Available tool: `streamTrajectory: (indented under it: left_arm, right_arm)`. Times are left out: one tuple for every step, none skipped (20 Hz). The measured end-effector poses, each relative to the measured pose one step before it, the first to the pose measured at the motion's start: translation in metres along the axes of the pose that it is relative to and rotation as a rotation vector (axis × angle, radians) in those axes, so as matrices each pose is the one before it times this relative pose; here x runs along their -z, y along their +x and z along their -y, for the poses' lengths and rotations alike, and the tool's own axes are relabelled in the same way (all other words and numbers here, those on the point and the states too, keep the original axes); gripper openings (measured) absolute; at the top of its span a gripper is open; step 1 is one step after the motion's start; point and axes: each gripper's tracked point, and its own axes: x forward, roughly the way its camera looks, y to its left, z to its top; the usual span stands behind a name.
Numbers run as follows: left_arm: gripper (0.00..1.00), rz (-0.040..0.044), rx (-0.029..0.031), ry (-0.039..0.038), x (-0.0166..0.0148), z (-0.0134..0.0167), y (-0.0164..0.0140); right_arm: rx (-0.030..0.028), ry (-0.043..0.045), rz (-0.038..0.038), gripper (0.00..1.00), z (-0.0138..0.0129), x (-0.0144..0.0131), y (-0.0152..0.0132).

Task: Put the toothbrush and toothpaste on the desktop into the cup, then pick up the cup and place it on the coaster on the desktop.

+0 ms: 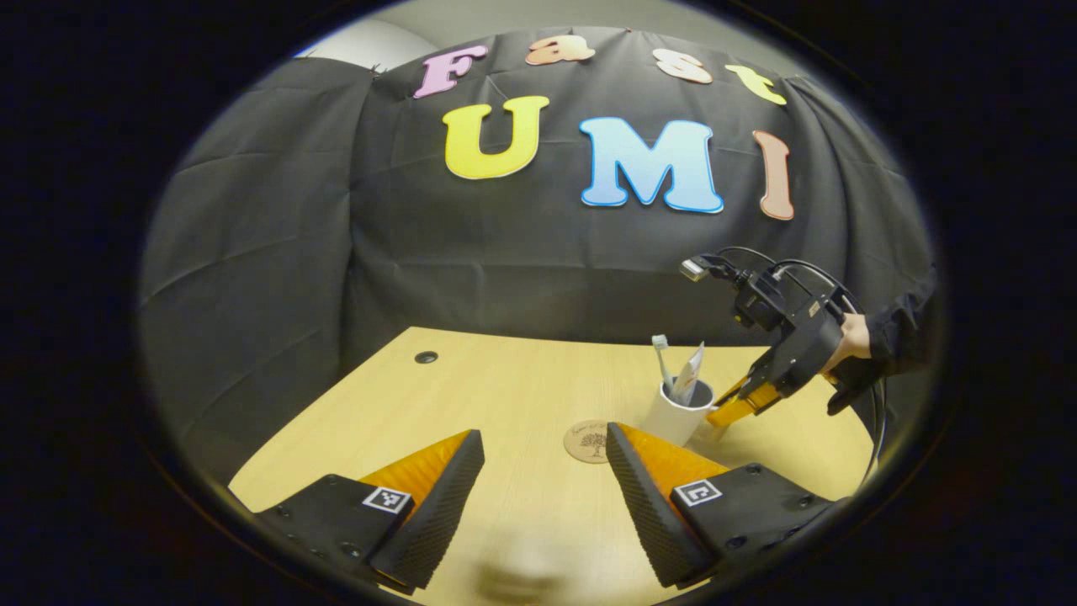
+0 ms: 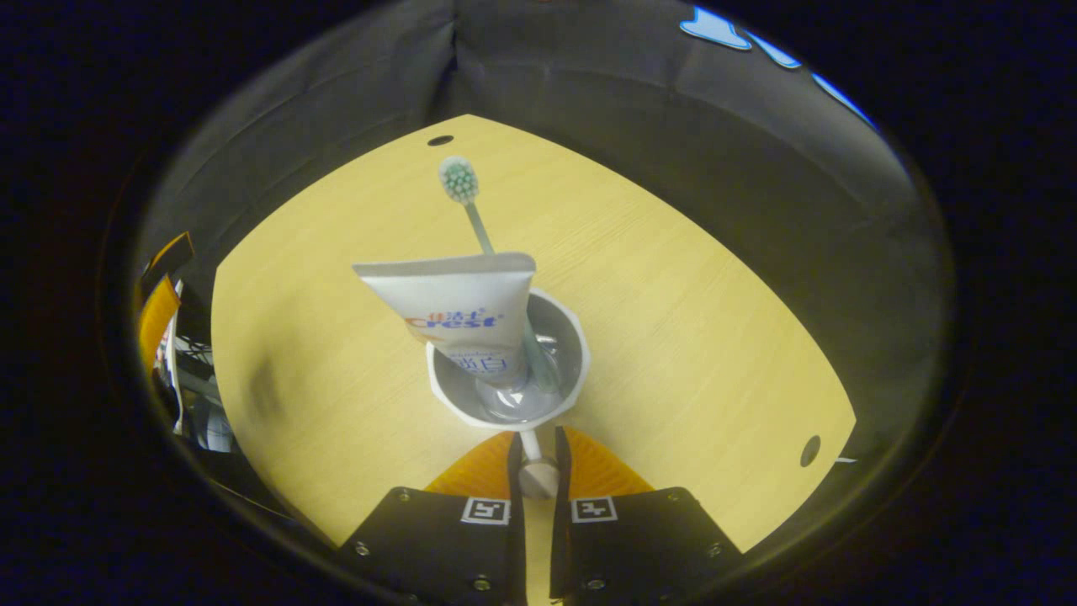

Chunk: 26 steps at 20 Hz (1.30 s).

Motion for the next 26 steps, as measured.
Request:
streamTrajectory:
  left_arm:
    - [0.97,0.00063,0.00061,-0.00020,0.00051,-0.00101,0.00071]
    - [0.98,0.00045,0.00019,-0.00082,-0.00034,-0.00066,-0.00062]
    - [0.98,-0.00008,0.00109,-0.00142,0.00000,-0.00038,0.00006]
    - [0.97,-0.00081,0.00018,-0.00083,0.00060,-0.00094,-0.00063]
    - [0.97,-0.00011,0.00048,-0.00044,0.00030,-0.00044,0.00087]
    - [0.97,0.00083,-0.00013,0.00041,-0.00010,0.00002,-0.00013]
    - [0.98,0.00184,-0.00084,0.00122,-0.00087,-0.00108,-0.00091]
    - [0.94,0.00303,-0.00105,0.00145,-0.00219,-0.00142,-0.00231]
    - [0.94,0.00256,-0.00319,0.00293,0.00000,-0.00248,-0.00101]
    - [1.00,0.00201,-0.00283,0.00269,-0.00057,-0.00272,-0.00140]
    - [0.98,0.00177,-0.00387,0.00181,-0.00059,-0.00328,-0.00167]
    - [1.00,0.00115,-0.00454,0.00107,-0.00007,-0.00375,-0.00169]
    - [0.98,0.00068,-0.00486,0.00054,-0.00045,-0.00462,-0.00146]
    - [0.98,0.00001,-0.00520,-0.00013,0.00048,-0.00371,-0.00023]
    - [1.00,0.00039,-0.00539,-0.00077,-0.00021,-0.00439,-0.00082]
    - [0.94,-0.00032,-0.00556,-0.00134,-0.00007,-0.00300,-0.00010]
    - [0.98,-0.00162,-0.00552,-0.00210,0.00134,-0.00499,-0.00082]
    - [0.98,-0.00150,-0.00605,-0.00273,0.00085,-0.00343,-0.00051]
    - [0.98,-0.00035,-0.00546,-0.00273,0.00063,-0.00400,-0.00041]
    - [0.98,-0.00048,-0.00505,-0.00236,0.00051,-0.00371,-0.00039]
    - [0.98,-0.00012,-0.00320,-0.00189,0.00005,-0.00321,-0.00026]
    - [0.98,0.00036,-0.00355,-0.00096,0.00038,-0.00230,-0.00012]
    - [0.98,0.00013,-0.00204,-0.00089,-0.00144,-0.00200,0.00068]
    - [0.98,0.00078,-0.00294,-0.00019,0.00073,-0.00175,-0.00029]
    - [0.98,-0.00038,-0.00138,-0.00022,0.00039,-0.00120,0.00086]
    - [0.98,-0.00016,-0.00055,-0.00086,-0.00026,-0.00055,-0.00009]
  right_arm:
    - [0.00141,0.00330,0.00829,0.12,-0.00095,-0.00291,-0.00082]
    - [-0.00205,-0.00020,0.00777,0.12,-0.00101,-0.00456,-0.00273]
    - [-0.00401,0.00481,0.01114,0.12,-0.00300,-0.00442,-0.00265]
    - [-0.00932,0.00723,0.00779,0.12,-0.00408,-0.00428,-0.00059]
    - [-0.00519,0.00460,0.01039,0.12,-0.00472,-0.00412,0.00256]
    - [-0.00278,0.00342,0.00941,0.12,-0.00297,-0.00460,0.00051]
    - [-0.00426,0.00156,0.00518,0.12,-0.00367,-0.00344,0.00008]
    - [-0.00136,-0.00170,0.00831,0.11,-0.00390,-0.00522,0.00175]
    - [-0.00275,-0.00252,0.00491,0.12,-0.00394,-0.00451,0.00217]
    - [-0.00616,0.00000,0.00222,0.12,-0.00503,-0.00447,0.00278]
    - [-0.00407,-0.00224,0.00260,0.11,-0.00436,-0.00319,0.00271]
    - [-0.00258,-0.00703,-0.00078,0.11,-0.00374,-0.00395,0.00319]
    - [-0.00196,-0.00617,0.00014,0.11,-0.00391,-0.00273,0.00171]
    - [-0.00441,-0.00515,-0.00285,0.11,-0.00437,-0.00295,0.00210]
    - [-0.00332,-0.00478,-0.00040,0.11,-0.00280,-0.00230,0.00274]
    - [0.00013,-0.00320,-0.00217,0.12,-0.00113,-0.00269,0.00092]
    - [-0.00004,-0.00384,-0.00362,0.12,-0.00199,-0.00027,-0.00148]
    - [0.00102,-0.00376,-0.00307,0.11,-0.00491,-0.00286,-0.00100]
    - [-0.00108,-0.00259,-0.00471,0.11,-0.00910,0.00146,0.00041]
    - [-0.00043,-0.00278,-0.00267,0.12,-0.00469,-0.00310,0.00080]
    - [-0.00082,-0.00290,-0.00325,0.12,0.00002,-0.00913,-0.00139]
    - [-0.00076,-0.00101,-0.00456,0.12,0.00194,-0.00889,-0.00299]
    - [0.00241,-0.00148,-0.00333,0.12,0.00467,-0.01575,-0.00355]
    - [0.00322,-0.00221,-0.00578,0.11,-0.00073,-0.01378,-0.00186]
    - [0.00499,-0.00224,-0.00482,0.11,-0.00538,-0.01685,-0.00151]
    - [0.00501,-0.00055,-0.00654,0.11,-0.00505,-0.01298,-0.00138]
